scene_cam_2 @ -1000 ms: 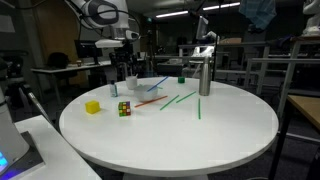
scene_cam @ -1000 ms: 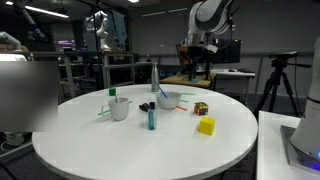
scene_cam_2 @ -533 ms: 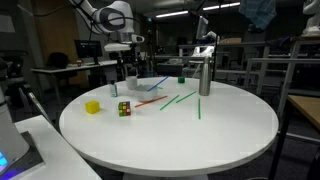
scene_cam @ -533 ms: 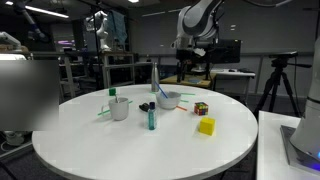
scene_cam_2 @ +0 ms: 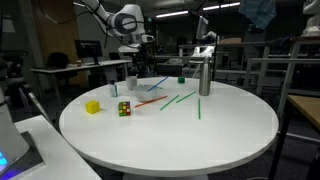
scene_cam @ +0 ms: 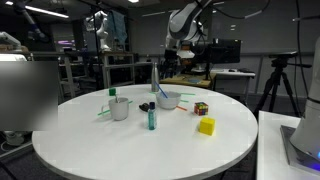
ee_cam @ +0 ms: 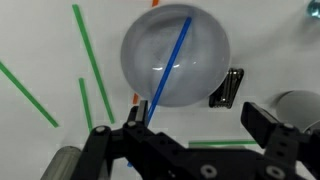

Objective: Take the straw from the bowl and place it on the table

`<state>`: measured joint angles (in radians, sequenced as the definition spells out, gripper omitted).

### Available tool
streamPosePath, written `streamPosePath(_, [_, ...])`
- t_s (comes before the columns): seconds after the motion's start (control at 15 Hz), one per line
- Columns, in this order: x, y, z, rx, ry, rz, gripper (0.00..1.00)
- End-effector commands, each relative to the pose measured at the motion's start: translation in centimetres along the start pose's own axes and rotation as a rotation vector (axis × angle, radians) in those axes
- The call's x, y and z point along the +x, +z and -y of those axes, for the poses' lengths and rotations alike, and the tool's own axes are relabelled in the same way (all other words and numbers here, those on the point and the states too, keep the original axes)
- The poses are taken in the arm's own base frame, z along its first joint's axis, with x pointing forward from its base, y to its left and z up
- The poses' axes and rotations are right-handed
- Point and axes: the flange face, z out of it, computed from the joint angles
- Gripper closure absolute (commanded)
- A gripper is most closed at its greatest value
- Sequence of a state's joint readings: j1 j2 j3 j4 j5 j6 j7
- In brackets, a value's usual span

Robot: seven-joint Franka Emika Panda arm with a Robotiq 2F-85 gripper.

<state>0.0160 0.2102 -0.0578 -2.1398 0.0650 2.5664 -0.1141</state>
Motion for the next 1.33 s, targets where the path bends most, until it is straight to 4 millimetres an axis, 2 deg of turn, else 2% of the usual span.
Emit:
streamPosePath(0.0, [3.8,1.4,-1.0,-0.027,0.103,-0.06,0.0])
streamPosePath(0.27, [6.4,3.1,-2.2,-0.096,0.147,-0.103,0.0])
streamPosePath(0.67, [8.6,5.5,-4.7,-0.21,0.172,-0.104,0.0])
streamPosePath(1.27, [10.1,7.6,-3.8,-0.161,0.2,-0.085,0.0])
